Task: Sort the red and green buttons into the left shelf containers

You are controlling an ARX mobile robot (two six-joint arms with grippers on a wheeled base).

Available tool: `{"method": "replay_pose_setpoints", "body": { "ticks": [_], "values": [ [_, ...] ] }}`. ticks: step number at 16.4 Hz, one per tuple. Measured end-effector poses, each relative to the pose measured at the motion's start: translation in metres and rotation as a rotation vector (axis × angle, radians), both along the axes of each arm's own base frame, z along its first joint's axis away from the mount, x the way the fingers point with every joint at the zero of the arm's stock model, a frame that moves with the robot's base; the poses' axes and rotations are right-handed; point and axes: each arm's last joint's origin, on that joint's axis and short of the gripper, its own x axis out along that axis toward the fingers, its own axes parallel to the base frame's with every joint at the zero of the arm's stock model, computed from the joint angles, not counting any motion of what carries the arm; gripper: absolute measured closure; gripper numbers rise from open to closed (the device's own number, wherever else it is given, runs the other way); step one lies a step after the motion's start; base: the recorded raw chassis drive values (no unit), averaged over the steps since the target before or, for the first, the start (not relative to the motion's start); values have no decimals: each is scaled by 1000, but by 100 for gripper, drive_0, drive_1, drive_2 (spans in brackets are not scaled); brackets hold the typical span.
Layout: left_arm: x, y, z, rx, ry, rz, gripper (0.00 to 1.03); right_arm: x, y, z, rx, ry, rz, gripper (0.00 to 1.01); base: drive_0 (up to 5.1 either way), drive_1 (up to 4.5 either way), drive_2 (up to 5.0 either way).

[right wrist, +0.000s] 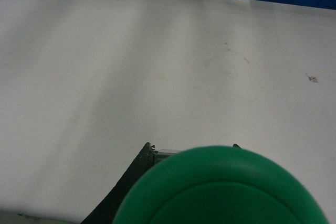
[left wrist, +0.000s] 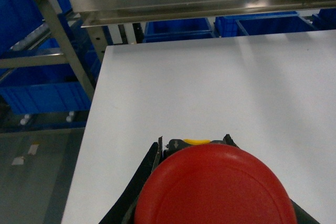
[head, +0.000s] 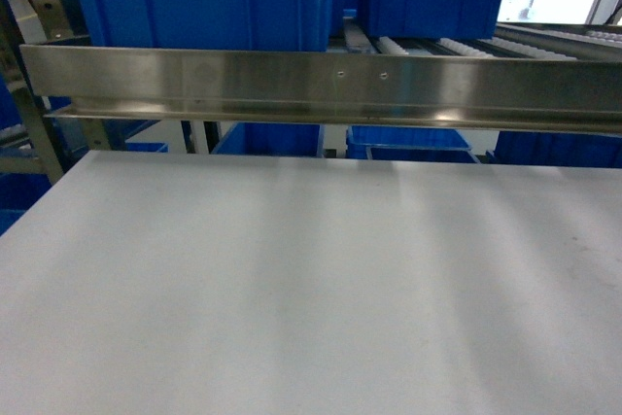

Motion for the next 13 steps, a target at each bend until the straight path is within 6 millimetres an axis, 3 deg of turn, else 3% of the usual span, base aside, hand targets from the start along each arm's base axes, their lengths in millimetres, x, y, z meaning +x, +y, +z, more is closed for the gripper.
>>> {"method": "replay_pose_setpoints", "body": {
  "ticks": [13],
  "values": [
    [0,0,-1,1,6,1,76,0,0,0,0,-1,0,66,-499,241,241]
  ]
}}
